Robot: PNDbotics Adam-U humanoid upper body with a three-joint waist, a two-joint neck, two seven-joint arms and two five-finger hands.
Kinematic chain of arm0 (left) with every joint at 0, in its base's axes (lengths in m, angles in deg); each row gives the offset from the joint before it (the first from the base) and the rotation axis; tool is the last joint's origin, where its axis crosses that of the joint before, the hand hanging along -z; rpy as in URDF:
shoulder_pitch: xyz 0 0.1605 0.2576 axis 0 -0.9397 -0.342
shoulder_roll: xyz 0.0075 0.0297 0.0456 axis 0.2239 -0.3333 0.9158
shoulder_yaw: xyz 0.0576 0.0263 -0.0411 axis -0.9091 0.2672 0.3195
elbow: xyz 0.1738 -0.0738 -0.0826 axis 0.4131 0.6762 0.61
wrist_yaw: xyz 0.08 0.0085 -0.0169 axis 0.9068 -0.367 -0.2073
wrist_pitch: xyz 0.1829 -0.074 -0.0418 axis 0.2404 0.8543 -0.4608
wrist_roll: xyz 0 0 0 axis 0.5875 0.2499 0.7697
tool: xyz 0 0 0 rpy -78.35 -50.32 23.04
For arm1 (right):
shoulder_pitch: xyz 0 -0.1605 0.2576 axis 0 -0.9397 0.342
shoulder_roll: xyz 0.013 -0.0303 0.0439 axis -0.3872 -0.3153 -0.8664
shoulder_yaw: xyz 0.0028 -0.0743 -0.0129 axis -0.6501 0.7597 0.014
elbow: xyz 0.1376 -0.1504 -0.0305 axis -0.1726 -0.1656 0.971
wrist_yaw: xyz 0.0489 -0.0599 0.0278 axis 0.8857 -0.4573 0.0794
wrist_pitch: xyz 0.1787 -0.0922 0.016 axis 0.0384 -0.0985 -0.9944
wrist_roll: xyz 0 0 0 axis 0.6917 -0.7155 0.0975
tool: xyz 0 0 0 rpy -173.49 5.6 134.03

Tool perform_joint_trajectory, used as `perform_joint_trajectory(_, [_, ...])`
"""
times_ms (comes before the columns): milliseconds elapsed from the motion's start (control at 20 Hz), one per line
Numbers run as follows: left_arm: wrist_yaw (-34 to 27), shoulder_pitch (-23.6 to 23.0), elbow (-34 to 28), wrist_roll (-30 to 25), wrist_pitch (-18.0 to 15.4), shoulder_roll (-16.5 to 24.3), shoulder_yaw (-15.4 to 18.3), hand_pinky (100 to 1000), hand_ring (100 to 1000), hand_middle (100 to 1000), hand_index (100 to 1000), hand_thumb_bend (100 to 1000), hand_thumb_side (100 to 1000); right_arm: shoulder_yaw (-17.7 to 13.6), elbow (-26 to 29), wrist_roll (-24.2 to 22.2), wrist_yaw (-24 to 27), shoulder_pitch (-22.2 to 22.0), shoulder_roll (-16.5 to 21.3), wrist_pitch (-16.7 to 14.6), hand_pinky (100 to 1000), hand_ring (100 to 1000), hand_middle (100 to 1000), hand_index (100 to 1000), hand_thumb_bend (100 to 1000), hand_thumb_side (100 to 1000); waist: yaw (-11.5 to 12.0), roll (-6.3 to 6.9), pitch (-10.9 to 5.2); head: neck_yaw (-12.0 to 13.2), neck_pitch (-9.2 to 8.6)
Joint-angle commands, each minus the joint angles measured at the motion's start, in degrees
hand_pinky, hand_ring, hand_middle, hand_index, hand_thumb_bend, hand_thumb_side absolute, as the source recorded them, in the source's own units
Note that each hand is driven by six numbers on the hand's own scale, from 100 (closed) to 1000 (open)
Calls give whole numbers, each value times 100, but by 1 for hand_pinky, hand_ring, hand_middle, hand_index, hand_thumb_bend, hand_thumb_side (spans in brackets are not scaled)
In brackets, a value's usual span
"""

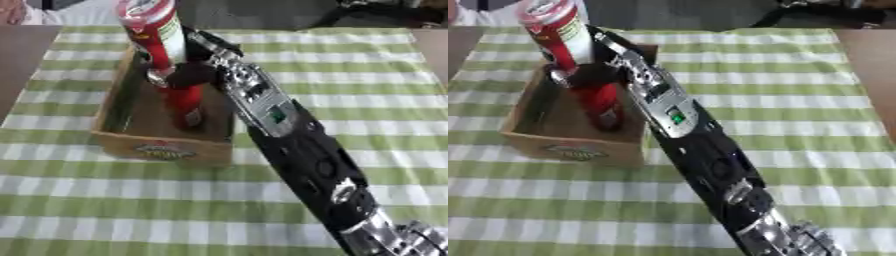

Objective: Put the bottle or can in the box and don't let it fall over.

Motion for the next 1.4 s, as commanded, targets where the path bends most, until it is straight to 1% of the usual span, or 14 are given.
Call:
perform_joint_trajectory(50, [13,5,-62,-8,1,136,86,680,704,649,719,296,592,-85,177,-89,33,90,122,0,1000,1000,1000,1000,100,100,-12,44,-179,38,-4])
perform_joint_trajectory(250, [15,-6,-62,-12,4,140,90,680,704,649,719,296,592,-105,236,-125,63,87,173,-8,1000,1000,1000,1000,100,100,-21,47,-184,50,1])
perform_joint_trajectory(450, [27,-73,-51,6,4,165,118,680,702,647,719,295,592,-178,412,-136,235,42,417,-41,1000,1000,1000,1000,100,100,-93,53,-224,129,23])
perform_joint_trajectory(650, [31,-93,-49,3,5,171,121,680,701,646,718,293,593,-185,598,-206,365,-19,568,-23,1000,1000,1000,1000,100,100,-134,65,-235,168,20])
perform_joint_trajectory(900, [29,-80,-52,-16,4,163,114,680,700,644,718,292,593,-99,454,-339,267,-85,548,132,1000,1000,1000,1000,100,100,-133,78,-220,160,-5])
perform_joint_trajectory(950, [29,-77,-53,-20,4,163,114,680,699,643,718,291,593,-74,426,-377,218,-90,536,144,1000,1000,1000,1000,100,320,-127,80,-214,157,-10])
perform_joint_trajectory(1000, [29,-77,-52,-20,5,164,115,680,699,643,718,290,593,-56,419,-409,146,-93,537,128,1000,1000,1000,1000,100,714,-123,80,-209,158,-12])
perform_joint_trajectory(1050, [26,-78,-51,-17,5,164,118,680,699,642,717,290,593,-38,411,-417,59,-92,545,123,1000,1000,1000,1000,130,806,-120,78,-205,156,-11])
perform_joint_trajectory(1100, [23,-78,-50,-15,5,164,119,680,699,642,717,290,593,-25,412,-428,-33,-88,545,107,1000,1000,1000,1000,133,807,-119,74,-202,154,-9])
perform_joint_trajectory(1150, [21,-77,-50,-15,3,163,118,680,699,642,717,290,593,-20,427,-452,-126,-82,540,72,1000,1000,1000,1000,100,788,-119,70,-198,153,-9])
perform_joint_trajectory(1200, [20,-76,-50,-15,3,162,117,680,699,642,717,290,593,-24,436,-484,-214,-79,532,36,1000,1000,1000,1000,100,788,-119,67,-195,154,-8])
perform_joint_trajectory(1300, [19,-70,-50,-17,0,160,115,680,699,642,717,290,593,-53,444,-548,-336,-72,514,-32,1000,1000,1000,1000,100,726,-122,63,-193,154,-9])
perform_joint_trajectory(1350, [20,-67,-51,-19,-1,160,115,680,699,642,717,290,593,-68,453,-584,-362,-70,510,-75,1000,1000,1000,1000,100,676,-122,62,-193,156,-9])
perform_joint_trajectory(1400, [22,-67,-51,-20,-1,160,117,680,699,642,717,290,592,-82,456,-619,-364,-73,508,-109,1000,1000,1000,1000,100,558,-122,63,-193,159,-7])
